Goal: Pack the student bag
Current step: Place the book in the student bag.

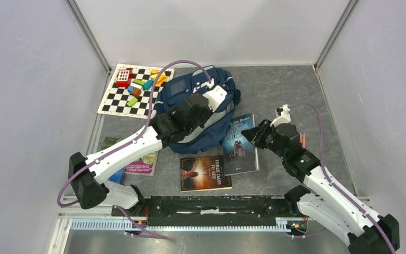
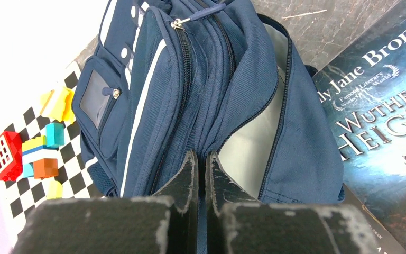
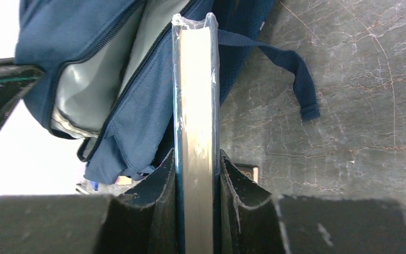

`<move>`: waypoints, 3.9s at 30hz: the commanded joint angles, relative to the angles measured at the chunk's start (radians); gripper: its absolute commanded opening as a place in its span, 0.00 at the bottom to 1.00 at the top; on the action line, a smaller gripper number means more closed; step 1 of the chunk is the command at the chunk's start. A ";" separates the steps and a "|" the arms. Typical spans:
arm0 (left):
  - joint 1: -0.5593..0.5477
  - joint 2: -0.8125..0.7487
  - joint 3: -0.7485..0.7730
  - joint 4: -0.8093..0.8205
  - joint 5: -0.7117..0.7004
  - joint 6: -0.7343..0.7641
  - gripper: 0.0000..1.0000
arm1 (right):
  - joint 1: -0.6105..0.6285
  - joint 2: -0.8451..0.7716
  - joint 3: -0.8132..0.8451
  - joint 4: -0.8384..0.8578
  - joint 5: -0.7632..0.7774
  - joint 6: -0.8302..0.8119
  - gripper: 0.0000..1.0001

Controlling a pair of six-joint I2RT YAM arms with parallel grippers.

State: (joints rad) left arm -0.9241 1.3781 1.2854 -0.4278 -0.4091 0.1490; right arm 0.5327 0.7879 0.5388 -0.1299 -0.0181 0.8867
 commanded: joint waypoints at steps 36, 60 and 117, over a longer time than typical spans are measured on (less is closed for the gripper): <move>0.004 -0.071 0.004 0.201 0.244 -0.115 0.02 | 0.076 0.033 -0.055 0.456 0.045 0.314 0.00; 0.029 -0.121 -0.036 0.234 0.404 -0.226 0.02 | 0.064 0.425 -0.005 0.915 0.229 0.482 0.00; 0.245 -0.107 -0.092 0.274 0.527 -0.342 0.02 | 0.062 0.706 0.142 0.853 0.365 0.159 0.80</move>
State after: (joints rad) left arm -0.6918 1.2755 1.1782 -0.2512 0.1658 -0.2077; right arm 0.6003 1.6180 0.7349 0.7616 0.2508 1.0920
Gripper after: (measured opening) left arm 0.047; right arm 0.773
